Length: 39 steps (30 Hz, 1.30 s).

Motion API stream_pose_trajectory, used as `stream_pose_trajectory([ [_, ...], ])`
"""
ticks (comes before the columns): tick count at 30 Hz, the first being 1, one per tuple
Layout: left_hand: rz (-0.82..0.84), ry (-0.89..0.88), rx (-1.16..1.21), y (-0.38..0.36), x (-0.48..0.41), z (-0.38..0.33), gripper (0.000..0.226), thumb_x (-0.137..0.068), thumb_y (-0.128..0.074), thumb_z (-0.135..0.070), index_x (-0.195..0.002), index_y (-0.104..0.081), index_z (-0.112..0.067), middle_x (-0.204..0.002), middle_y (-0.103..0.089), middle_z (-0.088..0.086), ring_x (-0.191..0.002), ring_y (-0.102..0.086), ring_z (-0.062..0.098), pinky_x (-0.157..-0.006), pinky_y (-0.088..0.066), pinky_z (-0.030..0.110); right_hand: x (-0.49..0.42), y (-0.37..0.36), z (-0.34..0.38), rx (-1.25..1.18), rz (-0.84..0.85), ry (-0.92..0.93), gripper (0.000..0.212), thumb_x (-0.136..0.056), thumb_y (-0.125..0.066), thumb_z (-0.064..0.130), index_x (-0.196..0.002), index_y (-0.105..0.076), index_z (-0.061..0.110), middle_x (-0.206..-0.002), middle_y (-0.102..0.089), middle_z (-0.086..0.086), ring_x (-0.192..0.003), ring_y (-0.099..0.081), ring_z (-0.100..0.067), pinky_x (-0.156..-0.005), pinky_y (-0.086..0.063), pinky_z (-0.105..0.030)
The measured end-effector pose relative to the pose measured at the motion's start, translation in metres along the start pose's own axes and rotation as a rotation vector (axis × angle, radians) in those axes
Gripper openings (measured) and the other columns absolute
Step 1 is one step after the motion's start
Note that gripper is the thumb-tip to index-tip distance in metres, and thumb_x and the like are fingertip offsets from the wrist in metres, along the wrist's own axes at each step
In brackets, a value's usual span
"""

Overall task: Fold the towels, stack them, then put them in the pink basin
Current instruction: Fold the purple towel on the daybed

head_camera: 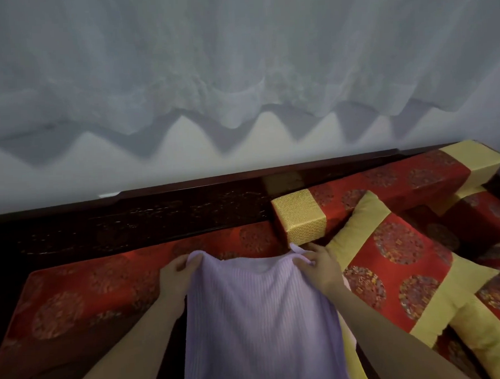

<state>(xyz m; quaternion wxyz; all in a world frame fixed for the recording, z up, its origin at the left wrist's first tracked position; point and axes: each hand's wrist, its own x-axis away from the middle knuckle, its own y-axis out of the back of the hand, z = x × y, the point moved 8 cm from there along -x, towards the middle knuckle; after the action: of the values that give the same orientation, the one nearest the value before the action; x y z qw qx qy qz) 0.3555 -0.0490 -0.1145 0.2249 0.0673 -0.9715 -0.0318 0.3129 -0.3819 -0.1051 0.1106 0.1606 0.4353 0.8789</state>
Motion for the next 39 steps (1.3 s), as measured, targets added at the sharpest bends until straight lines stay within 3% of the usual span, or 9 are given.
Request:
stream_pose_trajectory([
  [2, 0.015, -0.063, 0.002, -0.007, -0.023, -0.007, 0.034, -0.086, -0.067, -0.024, -0.116, -0.063, -0.008, -0.107, -0.059, 0.004, -0.102, -0.055, 0.024, -0.085, -0.045, 0.038, -0.022, -0.012, -0.001, 0.11, 0.056, 0.001, 0.054, -0.078, -0.048, 0.062, -0.111, -0.071, 0.026, -0.139, -0.052, -0.008, -0.132, -0.039, -0.03, -0.106, -0.033, -0.046],
  [5, 0.045, -0.033, -0.016, -0.02, -0.055, 0.003, 0.035, -0.087, -0.065, -0.024, -0.117, -0.062, -0.007, -0.11, -0.057, 0.005, -0.102, -0.052, 0.024, -0.086, -0.043, 0.039, -0.051, -0.039, -0.017, 0.271, 0.188, -0.02, 0.046, -0.089, -0.049, 0.053, -0.128, -0.058, 0.028, -0.145, -0.045, -0.004, -0.135, -0.033, -0.028, -0.111, -0.028, -0.048],
  [10, 0.296, 0.322, -0.192, -0.046, -0.088, 0.067, 0.043, -0.073, -0.078, -0.032, -0.109, -0.07, -0.011, -0.115, -0.067, 0.012, -0.106, -0.062, 0.028, -0.096, -0.049, 0.041, -0.065, -0.059, -0.034, 0.257, 0.279, -0.042, 0.042, -0.093, -0.043, 0.046, -0.128, -0.056, 0.026, -0.14, -0.052, 0.009, -0.127, -0.047, -0.023, -0.108, -0.034, -0.04],
  [15, 0.381, 0.44, -0.147, -0.053, -0.095, 0.073, 0.044, -0.073, -0.078, -0.028, -0.112, -0.068, -0.011, -0.118, -0.065, 0.013, -0.11, -0.06, 0.029, -0.1, -0.046, 0.043, -0.071, -0.041, -0.028, 0.189, 0.097, 0.053, 0.032, -0.092, -0.049, 0.036, -0.112, -0.068, 0.019, -0.103, -0.071, -0.01, -0.1, -0.062, -0.029, -0.08, -0.049, -0.036],
  [19, 0.442, 0.347, -0.141, -0.049, -0.085, 0.039, 0.03, -0.079, -0.073, -0.019, -0.107, -0.07, -0.009, -0.113, -0.068, 0.01, -0.11, -0.059, 0.023, -0.095, -0.047, 0.036, -0.053, 0.004, -0.002, -0.057, -0.141, 0.197, 0.026, -0.085, -0.06, 0.036, -0.075, -0.077, 0.019, -0.066, -0.071, -0.002, -0.061, -0.062, -0.015, -0.055, -0.046, -0.032],
  [24, 0.434, 0.122, -0.181, -0.025, -0.048, -0.024, 0.025, -0.08, -0.07, -0.026, -0.104, -0.07, -0.017, -0.102, -0.073, 0.001, -0.098, -0.067, 0.016, -0.082, -0.05, 0.029, -0.023, 0.075, 0.019, -0.37, -0.282, 0.269, 0.018, -0.08, -0.074, 0.017, -0.079, -0.075, 0.035, -0.076, -0.073, 0.016, -0.076, -0.064, -0.011, -0.068, -0.048, -0.022],
  [30, 0.409, -0.027, -0.254, 0.009, 0.007, -0.061, 0.024, -0.079, -0.068, -0.026, -0.096, -0.072, -0.011, -0.093, -0.075, 0.004, -0.088, -0.071, 0.019, -0.071, -0.056, 0.027, 0.03, 0.151, 0.071, -0.529, -0.233, 0.435, 0.023, -0.075, -0.077, 0.01, -0.083, -0.077, 0.032, -0.09, -0.071, 0.008, -0.085, -0.065, -0.014, -0.073, -0.048, -0.014],
  [35, 0.361, -0.187, -0.478, 0.027, 0.045, -0.081, 0.009, -0.08, -0.071, -0.021, -0.088, -0.072, -0.015, -0.086, -0.074, 0.003, -0.08, -0.07, 0.009, -0.068, -0.053, 0.019, 0.067, 0.182, 0.131, -0.384, -0.078, 0.533, 0.048, -0.079, -0.074, 0.018, -0.122, -0.059, 0.034, -0.083, -0.073, 0.01, -0.079, -0.065, 0.0, -0.072, -0.045, -0.01],
  [39, 0.39, -0.435, -0.783, 0.02, 0.073, -0.1, 0.014, -0.079, -0.07, -0.013, -0.075, -0.065, -0.026, -0.072, -0.065, -0.005, -0.064, -0.061, -0.004, -0.057, -0.047, 0.014, 0.11, 0.209, 0.187, -0.33, 0.024, 0.704, 0.017, -0.08, -0.074, 0.015, -0.091, -0.072, 0.028, -0.086, -0.073, 0.016, -0.083, -0.067, 0.002, -0.072, -0.046, -0.013],
])
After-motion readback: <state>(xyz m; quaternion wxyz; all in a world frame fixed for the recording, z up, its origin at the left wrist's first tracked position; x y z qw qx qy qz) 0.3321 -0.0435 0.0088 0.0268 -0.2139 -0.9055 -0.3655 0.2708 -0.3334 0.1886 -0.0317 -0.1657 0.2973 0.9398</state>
